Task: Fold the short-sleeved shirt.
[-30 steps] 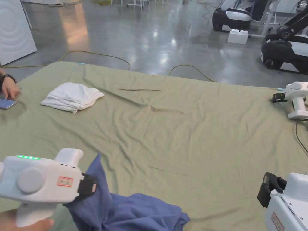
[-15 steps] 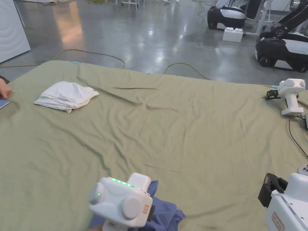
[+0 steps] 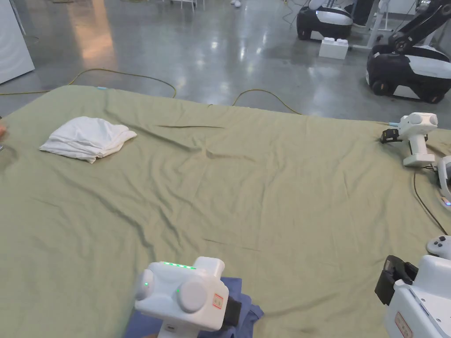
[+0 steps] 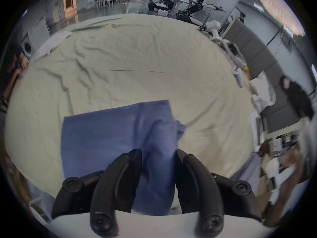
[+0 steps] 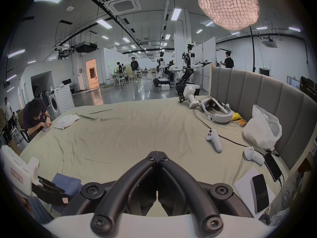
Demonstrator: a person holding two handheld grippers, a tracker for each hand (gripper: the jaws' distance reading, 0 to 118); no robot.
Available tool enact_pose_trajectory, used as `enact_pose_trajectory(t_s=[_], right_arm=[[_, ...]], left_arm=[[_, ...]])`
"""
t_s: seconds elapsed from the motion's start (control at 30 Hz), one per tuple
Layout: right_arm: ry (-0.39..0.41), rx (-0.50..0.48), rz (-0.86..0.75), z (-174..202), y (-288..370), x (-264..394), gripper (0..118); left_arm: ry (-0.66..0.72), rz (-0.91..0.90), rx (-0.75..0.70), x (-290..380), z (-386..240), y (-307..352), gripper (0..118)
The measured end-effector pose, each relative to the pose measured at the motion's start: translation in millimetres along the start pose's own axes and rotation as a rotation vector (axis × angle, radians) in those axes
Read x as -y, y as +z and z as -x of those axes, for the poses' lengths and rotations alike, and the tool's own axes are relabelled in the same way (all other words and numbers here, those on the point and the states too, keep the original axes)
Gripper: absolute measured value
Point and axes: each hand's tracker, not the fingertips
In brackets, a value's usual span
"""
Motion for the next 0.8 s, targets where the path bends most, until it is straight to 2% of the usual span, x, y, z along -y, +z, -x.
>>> enact_pose_trajectory(t_s=[0.13,0.23,0.27,0.33,0.43,0.53,0.8], right_arm=[[0.000,0.002,0.002,-1,1,1,0],[-0.004,0.003,0.005,-1,1,1,0],[-0.005,0.002,0.007,-1,1,1,0],[-0.005,0.001,0.010,0,2,2,0],[0.000,0.002,0.009,1,2,3,0],[0.005,0.002,0.011,1,2,3,0],[0.010,0.002,0.011,3,1,3,0]], left_arm=[[0.074,-0.073,0.100,-3,7,36,42],[0.076,-0.124,0.114,-2,16,47,41],[0.066,-0.115,0.096,-1,17,42,36],[0.059,-0.056,0.039,1,23,25,17],[0.087,0.047,0.054,11,30,-10,14],[0.142,0.101,0.164,26,32,-33,13],[0.118,0.025,0.172,47,32,-56,13]])
